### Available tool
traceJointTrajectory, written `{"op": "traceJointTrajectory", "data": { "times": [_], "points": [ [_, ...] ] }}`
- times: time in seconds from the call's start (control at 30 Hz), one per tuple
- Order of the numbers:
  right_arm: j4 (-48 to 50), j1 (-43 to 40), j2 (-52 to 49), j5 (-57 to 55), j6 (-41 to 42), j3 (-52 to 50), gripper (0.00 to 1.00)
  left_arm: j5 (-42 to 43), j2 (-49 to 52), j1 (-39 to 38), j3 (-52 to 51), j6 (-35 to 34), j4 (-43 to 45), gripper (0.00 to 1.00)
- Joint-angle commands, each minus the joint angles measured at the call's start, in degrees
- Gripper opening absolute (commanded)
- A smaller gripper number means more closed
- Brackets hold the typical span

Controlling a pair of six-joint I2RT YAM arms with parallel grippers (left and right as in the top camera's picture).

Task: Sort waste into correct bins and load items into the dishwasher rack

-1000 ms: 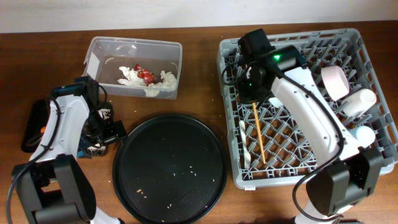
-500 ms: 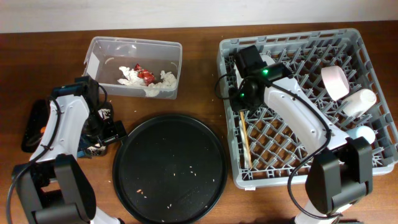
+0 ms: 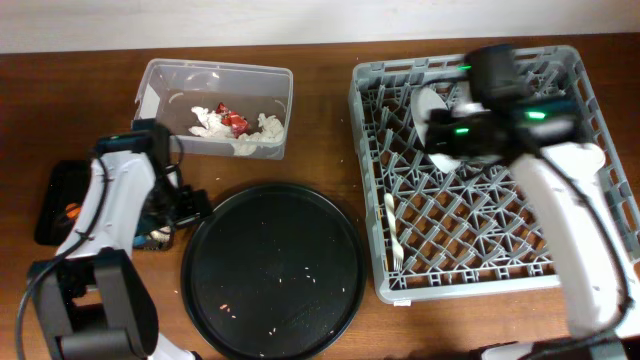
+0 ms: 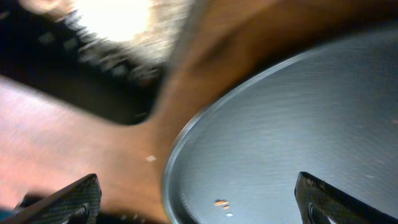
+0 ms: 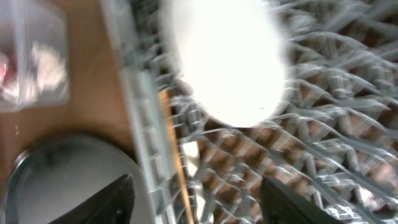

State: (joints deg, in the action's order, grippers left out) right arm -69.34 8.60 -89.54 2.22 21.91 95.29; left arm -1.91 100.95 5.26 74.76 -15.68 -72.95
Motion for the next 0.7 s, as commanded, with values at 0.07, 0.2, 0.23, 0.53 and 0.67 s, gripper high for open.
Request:
{"op": "traceJointTrajectory", "data": {
  "times": [0.07, 0.2, 0.23, 0.53, 0.67],
  "points": [
    [-5.3, -11.6, 1.3, 7.1, -13.9, 0.3, 0.81, 6.5, -0.5, -13.7, 0.5, 9.8, 3.3, 0.99],
    [-8.4, -16.7, 1.3, 13.5, -22.8, -0.4, 0.92, 9.0, -0.9, -17.3, 2.5, 11.5, -0.1, 0.99],
    [-8.7, -17.5, 1.4, 13.6, -22.8, -1.0, 0.94, 10.1, -1.6, -16.2, 3.0, 11.5, -0.1, 0.99],
    [5.9, -20.0, 23.5, 13.6, -21.5, -30.2, 0.98, 10.9, -28.2, -5.9, -1.2, 11.5, 2.7, 0.99],
    [9.6, -20.0, 41.4, 13.7, -19.7, -40.4, 0.98, 7.0, -50.0, -5.9, -11.3, 11.4, 8.9, 0.99]
  ]
}}
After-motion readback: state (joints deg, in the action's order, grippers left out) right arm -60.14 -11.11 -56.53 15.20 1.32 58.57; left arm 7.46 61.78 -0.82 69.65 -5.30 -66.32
